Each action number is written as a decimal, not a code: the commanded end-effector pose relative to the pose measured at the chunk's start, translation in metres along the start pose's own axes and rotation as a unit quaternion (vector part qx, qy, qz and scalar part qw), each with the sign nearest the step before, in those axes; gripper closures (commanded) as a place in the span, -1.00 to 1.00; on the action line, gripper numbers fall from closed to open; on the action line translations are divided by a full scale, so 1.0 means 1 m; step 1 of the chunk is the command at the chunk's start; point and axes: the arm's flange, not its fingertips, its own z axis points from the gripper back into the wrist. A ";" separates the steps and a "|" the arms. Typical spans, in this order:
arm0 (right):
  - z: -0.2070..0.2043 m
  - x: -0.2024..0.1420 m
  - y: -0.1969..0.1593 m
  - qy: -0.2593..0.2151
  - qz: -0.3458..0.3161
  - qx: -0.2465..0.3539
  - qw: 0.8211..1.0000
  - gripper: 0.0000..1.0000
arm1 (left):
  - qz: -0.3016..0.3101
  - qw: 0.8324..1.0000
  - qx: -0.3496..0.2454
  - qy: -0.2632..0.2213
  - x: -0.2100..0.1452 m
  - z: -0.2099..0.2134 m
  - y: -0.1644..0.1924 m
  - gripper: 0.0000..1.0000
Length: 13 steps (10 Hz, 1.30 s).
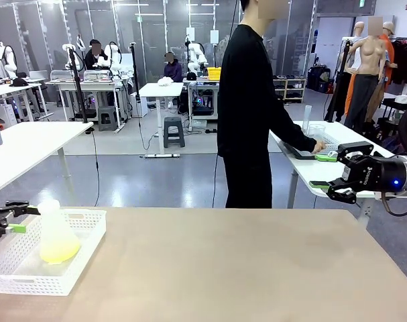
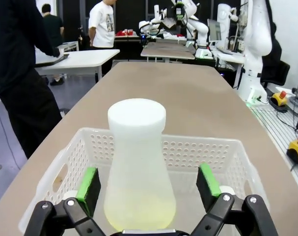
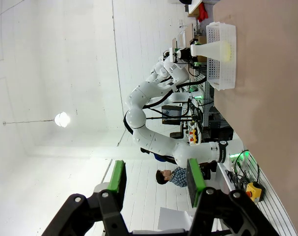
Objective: Prepare the solutions needed for the experiment.
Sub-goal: When the human places the Big flask in the center of the table, pick up the Big flask and place it in the left Organizing basket.
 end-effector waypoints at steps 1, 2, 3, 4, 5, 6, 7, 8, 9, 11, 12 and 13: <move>-0.001 0.000 0.001 0.000 0.007 0.010 1.000 -0.26 | 0.043 0.999 -0.006 0.009 0.025 0.005 -0.013 -1.00; -0.001 0.000 0.001 0.000 0.007 0.010 1.000 -0.26 | 0.097 0.995 0.009 -0.032 0.039 0.009 -0.023 -1.00; -0.001 0.000 0.001 0.000 0.007 0.010 1.000 -0.26 | 0.126 0.990 0.010 -0.057 0.053 0.010 -0.033 -1.00; -0.001 0.000 0.001 0.000 0.007 0.010 1.000 -0.26 | 0.157 0.986 0.003 -0.047 0.065 0.009 -0.047 -1.00; -0.001 0.000 0.001 0.000 0.007 0.010 1.000 -0.26 | 0.191 0.978 -0.018 -0.078 0.075 0.009 -0.061 -1.00; -0.001 0.000 0.001 0.000 0.007 0.010 1.000 -0.26 | 0.261 0.955 -0.040 -0.133 0.085 0.009 -0.069 -1.00; -0.001 0.000 0.001 0.000 0.007 0.010 1.000 -0.26 | 0.304 0.939 -0.052 -0.155 0.091 0.010 -0.075 -1.00; -0.001 0.000 0.001 0.000 0.007 0.010 1.000 -0.26 | 0.320 0.932 -0.059 -0.161 0.093 0.012 -0.079 -1.00; -0.001 0.000 0.001 0.000 0.007 0.010 1.000 -0.26 | 0.304 0.945 -0.034 -0.116 0.097 0.012 -0.084 -1.00; -0.001 0.000 0.001 0.000 0.007 0.010 1.000 -0.26 | 0.287 0.945 -0.076 -0.136 0.085 0.006 -0.079 -1.00; -0.001 0.000 0.001 0.000 0.007 0.010 1.000 -0.26 | 0.287 0.945 -0.076 -0.136 0.085 0.006 -0.079 -1.00; -0.001 0.000 0.001 0.000 0.007 0.010 1.000 -0.26 | 0.301 0.941 -0.071 -0.137 0.087 0.009 -0.082 -1.00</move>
